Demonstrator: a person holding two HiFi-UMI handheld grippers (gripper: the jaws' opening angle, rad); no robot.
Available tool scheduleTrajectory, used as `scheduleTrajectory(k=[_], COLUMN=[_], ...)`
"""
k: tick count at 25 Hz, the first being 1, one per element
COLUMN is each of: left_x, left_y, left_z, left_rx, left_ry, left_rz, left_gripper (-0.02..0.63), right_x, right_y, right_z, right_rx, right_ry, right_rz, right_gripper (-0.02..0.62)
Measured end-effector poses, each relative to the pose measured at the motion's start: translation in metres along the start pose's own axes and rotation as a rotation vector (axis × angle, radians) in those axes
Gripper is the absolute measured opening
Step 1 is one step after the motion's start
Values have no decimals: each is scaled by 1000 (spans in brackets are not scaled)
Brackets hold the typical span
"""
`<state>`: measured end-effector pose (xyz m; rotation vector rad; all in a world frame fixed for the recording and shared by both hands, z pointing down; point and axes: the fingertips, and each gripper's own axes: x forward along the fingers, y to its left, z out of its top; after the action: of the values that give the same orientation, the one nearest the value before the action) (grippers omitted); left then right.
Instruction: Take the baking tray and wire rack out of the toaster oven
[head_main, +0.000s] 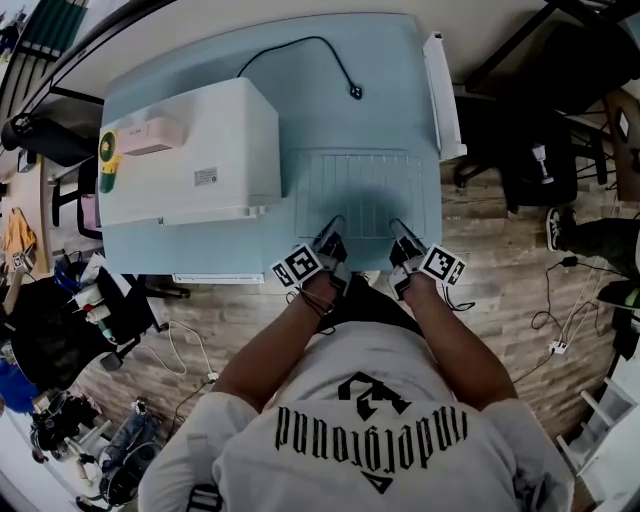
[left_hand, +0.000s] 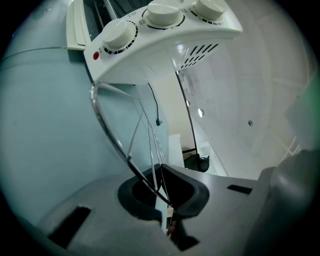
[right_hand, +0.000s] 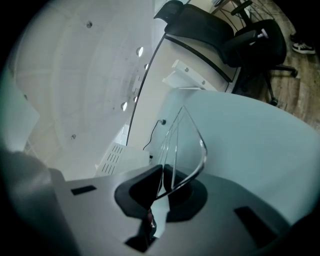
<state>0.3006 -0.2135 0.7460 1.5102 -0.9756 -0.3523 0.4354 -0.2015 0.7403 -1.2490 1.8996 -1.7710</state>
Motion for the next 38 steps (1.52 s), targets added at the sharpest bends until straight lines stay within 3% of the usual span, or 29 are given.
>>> scheduleTrajectory(k=[21,29,33,38], left_x=[11,12,13,8], left_y=[31,32,33,33], left_z=[-7,-16,-24,-30], left_rx=[-38,31,41,154], left_ry=[54,148,202,286], left_rz=[40,30,11,27], left_gripper=[11,137,219,266], right_x=[15,17,17,16], right_y=[-29,-34,-35,-37], right_z=[-4,-11,-15,-22], right_rx=[-2,-3,-12,-102], right_ry=[65,117,170,260], right_rz=[-60,-61,-52,-74], right_gripper=[14,93,177,230])
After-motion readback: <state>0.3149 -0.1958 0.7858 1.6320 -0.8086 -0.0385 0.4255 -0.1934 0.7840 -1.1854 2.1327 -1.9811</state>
